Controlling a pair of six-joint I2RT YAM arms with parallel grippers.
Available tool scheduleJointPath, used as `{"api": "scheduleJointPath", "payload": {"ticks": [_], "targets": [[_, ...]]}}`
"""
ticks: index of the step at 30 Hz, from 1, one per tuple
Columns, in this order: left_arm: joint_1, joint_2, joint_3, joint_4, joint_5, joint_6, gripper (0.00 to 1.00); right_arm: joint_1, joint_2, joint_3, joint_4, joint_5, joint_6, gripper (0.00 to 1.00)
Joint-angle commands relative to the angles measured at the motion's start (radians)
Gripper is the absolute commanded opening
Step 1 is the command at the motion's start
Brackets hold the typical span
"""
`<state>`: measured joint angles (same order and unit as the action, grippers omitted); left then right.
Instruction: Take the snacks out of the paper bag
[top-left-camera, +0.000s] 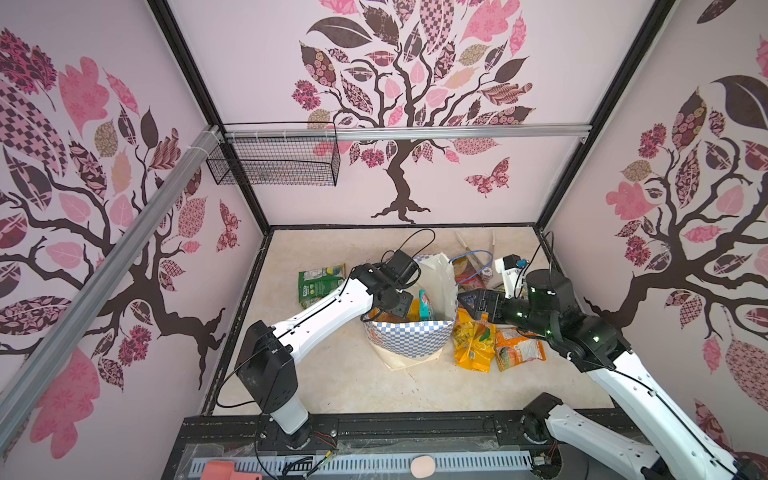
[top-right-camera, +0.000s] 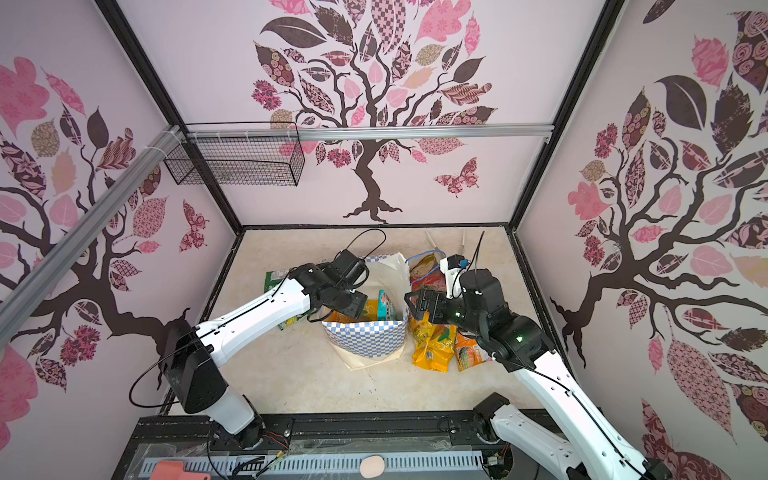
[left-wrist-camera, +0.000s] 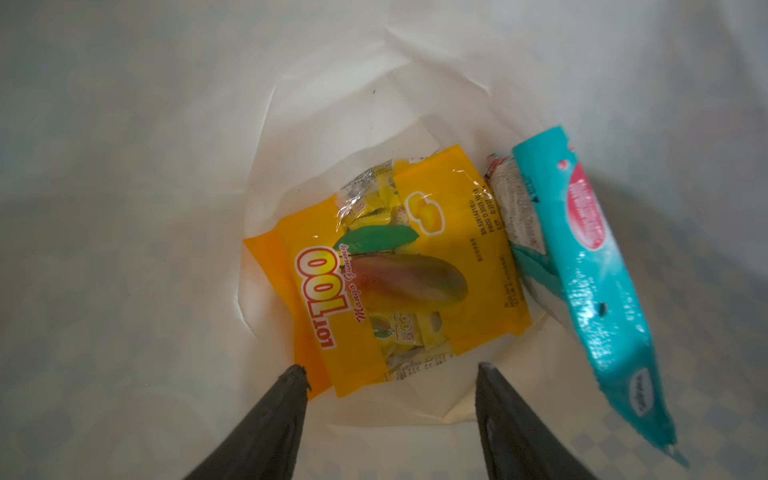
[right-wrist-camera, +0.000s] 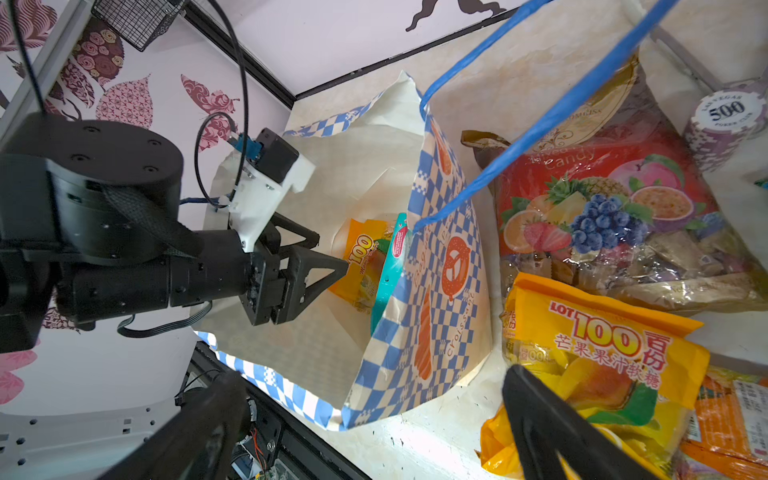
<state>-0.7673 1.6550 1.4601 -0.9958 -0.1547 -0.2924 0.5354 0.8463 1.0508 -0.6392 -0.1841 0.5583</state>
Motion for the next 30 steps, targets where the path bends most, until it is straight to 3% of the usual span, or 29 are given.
{"api": "scheduleJointPath", "payload": {"ticks": [1, 9, 13, 18, 23, 30], "targets": [[0.001, 0.038, -0.048, -0.034, -0.042, -0.012, 0.73, 0.006, -0.002, -0.008, 0.014, -0.012, 0.007, 1.00], [0.002, 0.155, -0.118, 0.032, -0.135, -0.030, 0.88, 0.007, -0.002, -0.005, 0.005, -0.011, 0.003, 1.00], [0.003, 0.230, -0.137, 0.019, -0.223, -0.023, 0.89, 0.007, -0.007, 0.000, -0.007, -0.002, 0.001, 1.00], [0.011, 0.283, -0.193, 0.093, -0.152, -0.013, 0.88, 0.006, -0.002, -0.001, -0.002, -0.006, 0.000, 1.00], [0.016, 0.304, -0.216, 0.149, -0.100, -0.019, 0.77, 0.006, 0.008, 0.006, 0.001, -0.011, 0.001, 1.00], [0.026, 0.305, -0.229, 0.179, -0.071, -0.019, 0.45, 0.006, 0.008, 0.008, -0.008, -0.006, -0.001, 1.00]]}}
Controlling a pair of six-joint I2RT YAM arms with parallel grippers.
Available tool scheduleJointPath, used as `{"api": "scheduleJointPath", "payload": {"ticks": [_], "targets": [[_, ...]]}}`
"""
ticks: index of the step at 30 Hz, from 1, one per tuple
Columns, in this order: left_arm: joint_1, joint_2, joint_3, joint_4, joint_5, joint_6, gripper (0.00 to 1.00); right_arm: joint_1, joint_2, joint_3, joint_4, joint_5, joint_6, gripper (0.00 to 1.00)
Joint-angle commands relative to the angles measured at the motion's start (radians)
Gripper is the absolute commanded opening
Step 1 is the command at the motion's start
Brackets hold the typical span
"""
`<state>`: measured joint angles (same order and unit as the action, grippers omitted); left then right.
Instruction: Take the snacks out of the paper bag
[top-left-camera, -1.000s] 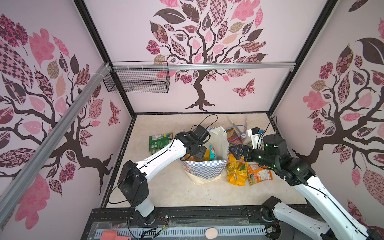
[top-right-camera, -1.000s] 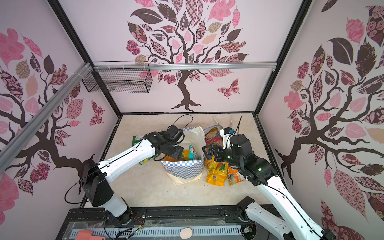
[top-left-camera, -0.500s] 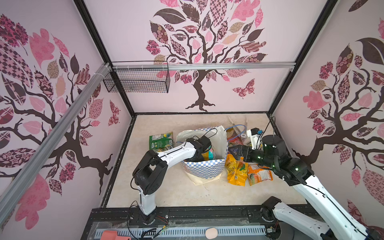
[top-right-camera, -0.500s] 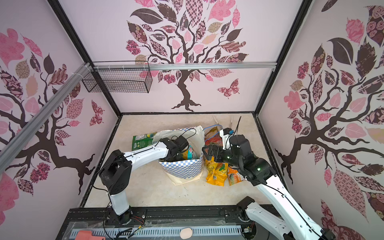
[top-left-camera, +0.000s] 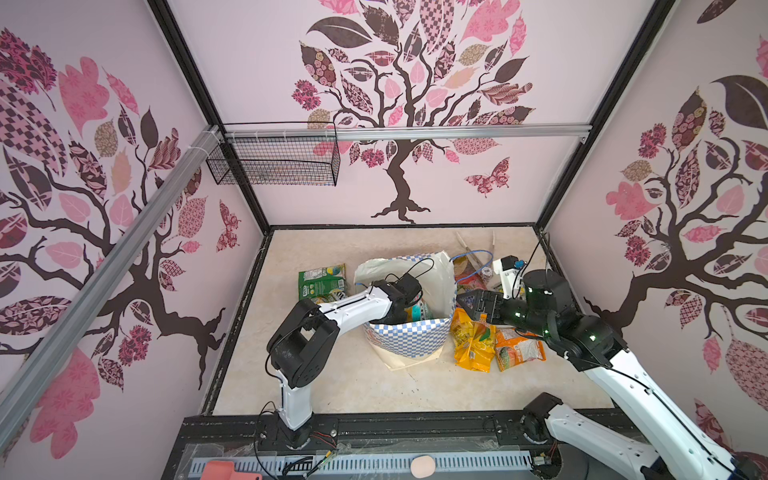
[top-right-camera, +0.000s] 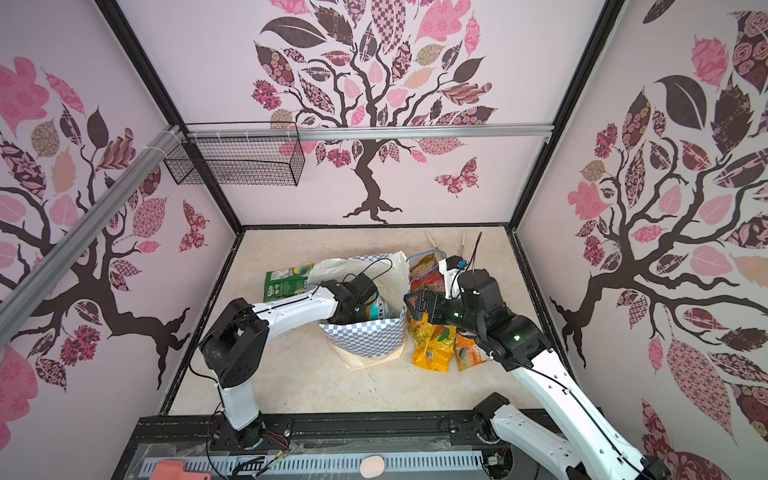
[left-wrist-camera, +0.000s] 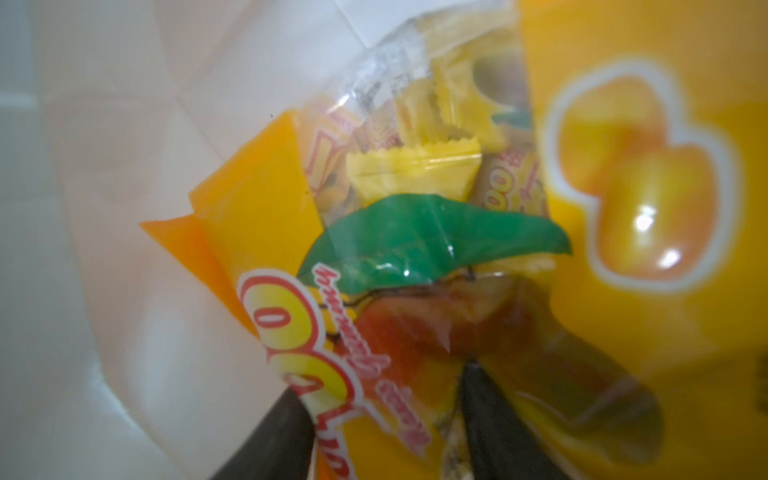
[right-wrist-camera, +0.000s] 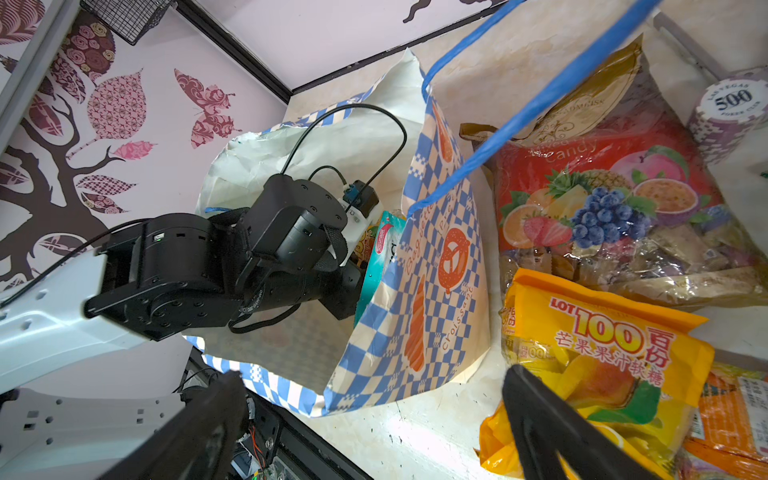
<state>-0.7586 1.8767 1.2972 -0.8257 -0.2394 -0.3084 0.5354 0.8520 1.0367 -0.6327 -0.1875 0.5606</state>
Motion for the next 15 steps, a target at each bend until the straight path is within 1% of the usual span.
{"api": "scheduleJointPath", "payload": {"ticks": [1, 3, 4, 5, 6, 15], "targets": [[0.018, 0.077, -0.070, 0.011, 0.013, 0.000, 0.40, 0.006, 0.001, 0.020, -0.014, -0.003, -0.001, 1.00], [0.020, 0.064, -0.072, 0.011, 0.011, 0.003, 0.30, 0.006, 0.003, 0.020, -0.011, -0.003, 0.000, 1.00], [0.020, 0.055, -0.071, 0.009, 0.012, 0.005, 0.21, 0.006, 0.003, 0.020, -0.009, -0.003, 0.002, 1.00], [0.021, 0.047, -0.072, 0.007, 0.014, 0.009, 0.08, 0.006, 0.003, 0.020, -0.009, -0.006, 0.003, 1.00], [0.020, 0.039, -0.068, 0.005, 0.019, 0.012, 0.00, 0.006, 0.003, 0.020, -0.009, -0.008, 0.004, 1.00], [0.022, -0.081, -0.048, -0.001, 0.044, 0.022, 0.00, 0.007, 0.004, 0.024, -0.007, -0.009, 0.010, 1.00]]}}
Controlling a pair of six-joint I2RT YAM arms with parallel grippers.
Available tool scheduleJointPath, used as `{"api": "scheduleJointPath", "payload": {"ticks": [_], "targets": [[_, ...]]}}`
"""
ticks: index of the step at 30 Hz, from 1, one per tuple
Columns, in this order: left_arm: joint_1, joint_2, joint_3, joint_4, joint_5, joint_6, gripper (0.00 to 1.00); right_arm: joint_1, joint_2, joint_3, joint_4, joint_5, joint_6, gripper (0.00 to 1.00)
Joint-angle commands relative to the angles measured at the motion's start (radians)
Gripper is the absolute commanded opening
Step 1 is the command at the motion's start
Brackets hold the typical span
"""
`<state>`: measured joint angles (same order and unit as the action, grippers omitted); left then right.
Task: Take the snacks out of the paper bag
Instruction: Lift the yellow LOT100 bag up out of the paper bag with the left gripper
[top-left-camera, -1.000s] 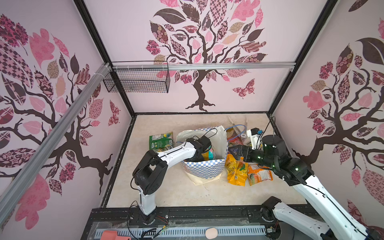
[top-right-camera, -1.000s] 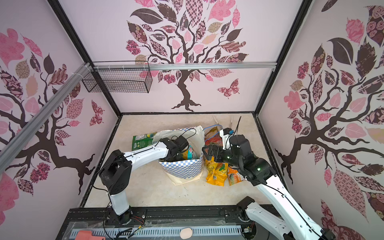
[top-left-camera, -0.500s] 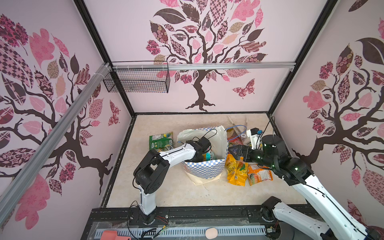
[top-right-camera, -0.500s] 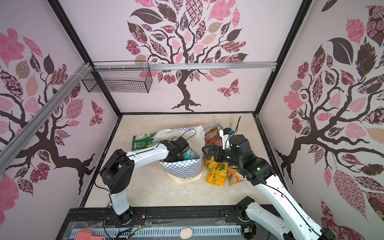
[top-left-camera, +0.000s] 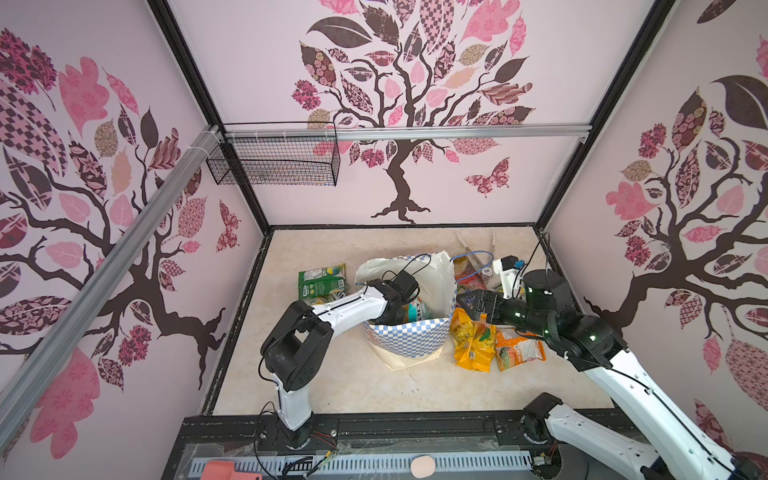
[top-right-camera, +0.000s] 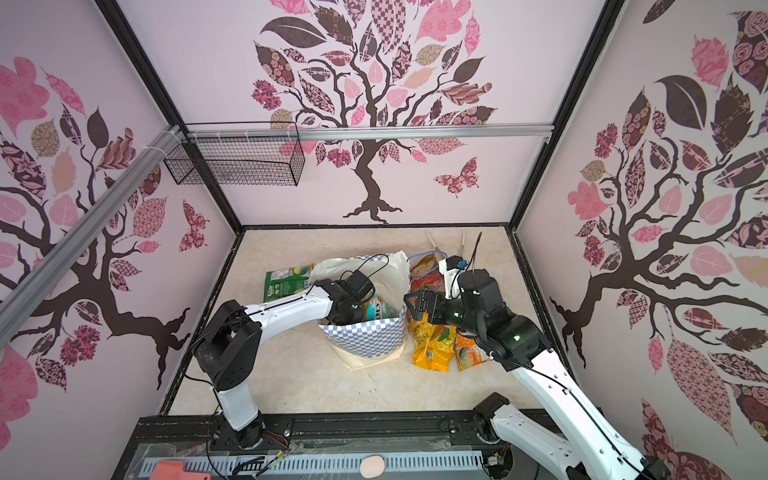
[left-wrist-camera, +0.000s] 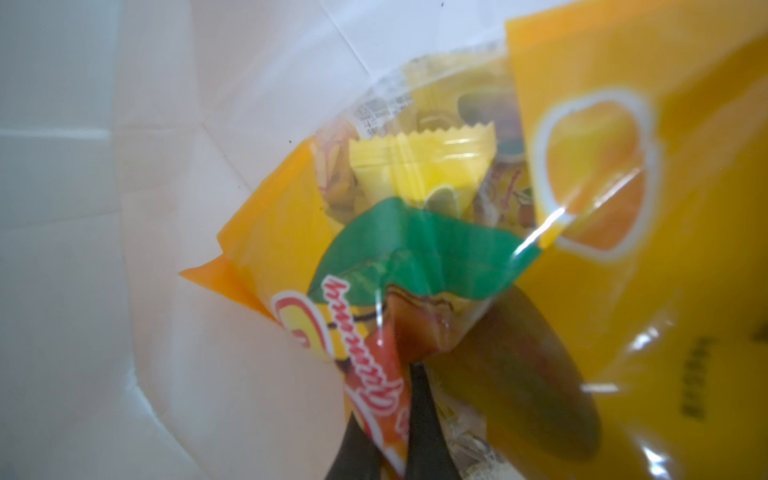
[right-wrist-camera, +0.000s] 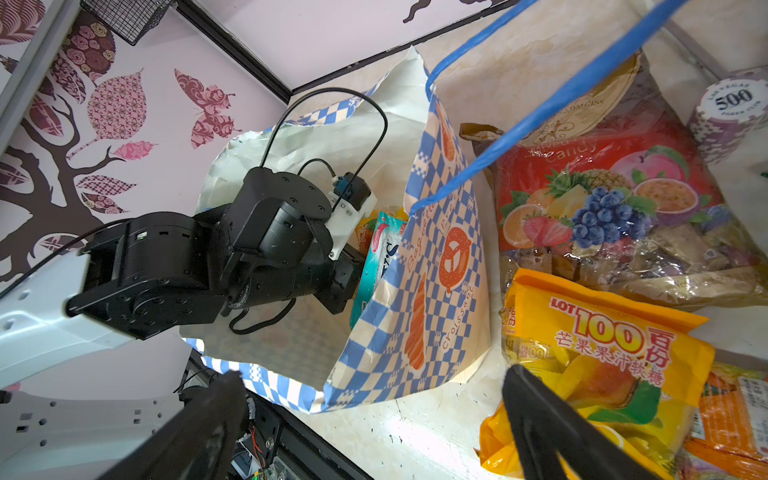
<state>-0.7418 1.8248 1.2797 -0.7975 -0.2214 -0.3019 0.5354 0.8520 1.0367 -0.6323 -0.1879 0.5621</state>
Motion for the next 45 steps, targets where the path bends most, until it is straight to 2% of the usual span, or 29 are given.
{"api": "scheduleJointPath", "payload": {"ticks": [1, 11, 22, 38, 45], "targets": [[0.005, -0.042, -0.024, -0.032, 0.025, 0.018, 0.00, 0.007, 0.003, 0.023, -0.008, -0.011, 0.010, 1.00], [0.005, -0.193, 0.018, -0.038, 0.020, 0.034, 0.00, 0.007, 0.011, 0.025, -0.003, -0.014, 0.013, 1.00], [0.005, -0.345, 0.048, 0.003, 0.074, 0.050, 0.00, 0.007, 0.012, 0.020, 0.008, -0.020, 0.016, 1.00], [0.005, -0.426, 0.151, 0.066, 0.207, 0.056, 0.00, 0.006, 0.011, 0.022, 0.014, -0.030, 0.025, 1.00], [0.004, -0.439, 0.172, 0.079, 0.206, 0.070, 0.00, 0.006, 0.010, 0.025, 0.013, -0.032, 0.026, 1.00]]}}
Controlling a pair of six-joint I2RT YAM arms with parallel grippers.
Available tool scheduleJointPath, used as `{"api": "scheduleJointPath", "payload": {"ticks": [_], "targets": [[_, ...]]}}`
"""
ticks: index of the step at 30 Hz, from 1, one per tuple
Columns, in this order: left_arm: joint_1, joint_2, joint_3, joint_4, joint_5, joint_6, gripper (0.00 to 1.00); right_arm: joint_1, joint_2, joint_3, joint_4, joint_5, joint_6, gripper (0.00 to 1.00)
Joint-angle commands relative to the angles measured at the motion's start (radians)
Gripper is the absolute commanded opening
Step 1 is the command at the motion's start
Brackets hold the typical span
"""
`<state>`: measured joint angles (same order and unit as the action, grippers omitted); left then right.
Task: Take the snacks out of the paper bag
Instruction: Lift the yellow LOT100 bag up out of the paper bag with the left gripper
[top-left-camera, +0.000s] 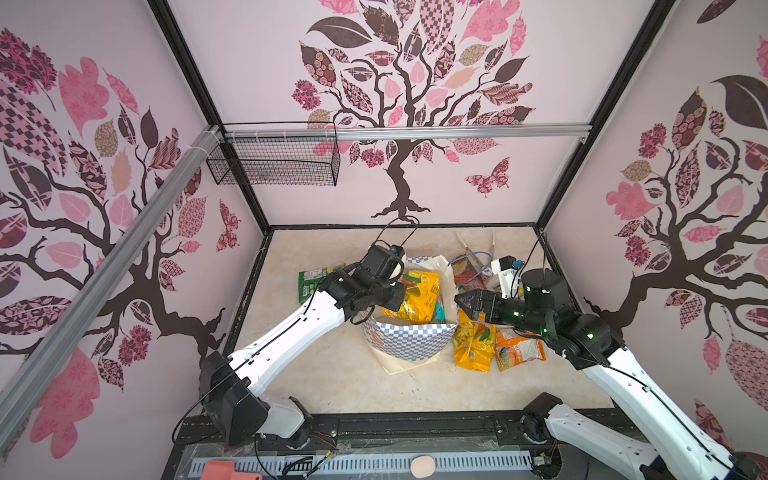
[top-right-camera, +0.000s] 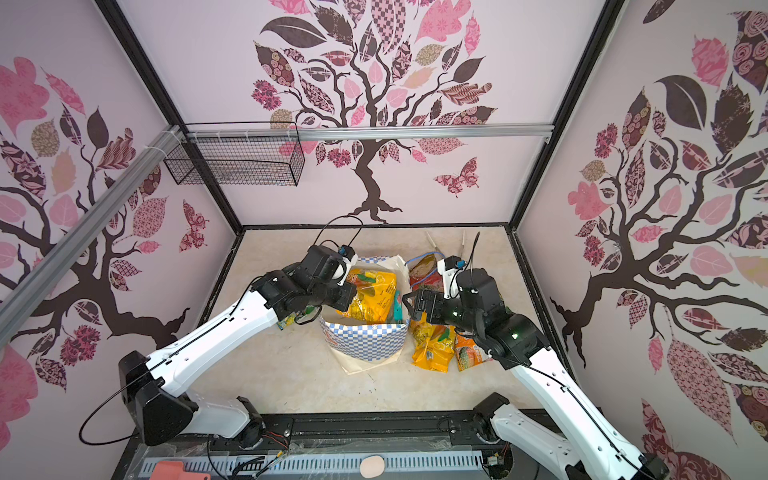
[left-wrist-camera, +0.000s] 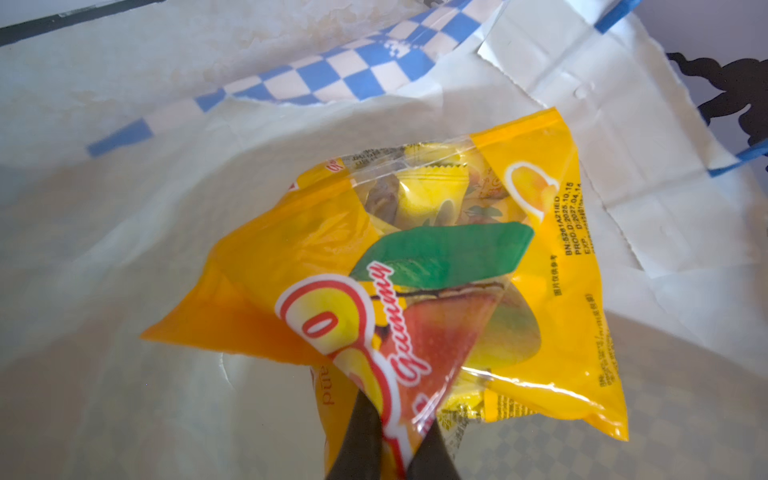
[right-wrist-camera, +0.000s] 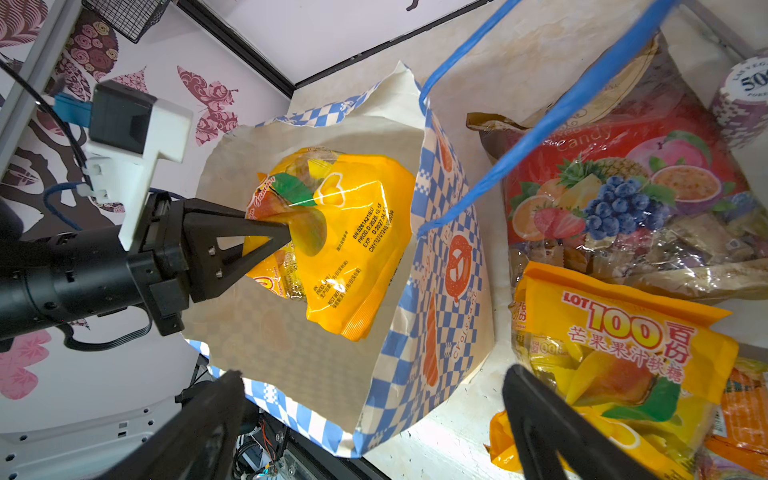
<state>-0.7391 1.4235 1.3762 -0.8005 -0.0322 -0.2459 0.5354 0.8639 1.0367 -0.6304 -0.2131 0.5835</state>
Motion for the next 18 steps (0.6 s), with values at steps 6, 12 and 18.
{"api": "scheduleJointPath", "payload": {"ticks": [6, 12, 18], "targets": [[0.003, -0.061, 0.087, 0.119, 0.041, 0.033, 0.00, 0.007, 0.001, 0.024, 0.019, -0.014, 0.011, 1.00], [0.002, -0.061, 0.131, 0.135, 0.069, 0.043, 0.00, 0.006, 0.008, 0.027, 0.024, -0.022, 0.014, 1.00], [0.003, -0.081, 0.155, 0.176, 0.087, 0.052, 0.00, 0.006, 0.000, 0.019, 0.024, -0.017, 0.016, 1.00]]}}
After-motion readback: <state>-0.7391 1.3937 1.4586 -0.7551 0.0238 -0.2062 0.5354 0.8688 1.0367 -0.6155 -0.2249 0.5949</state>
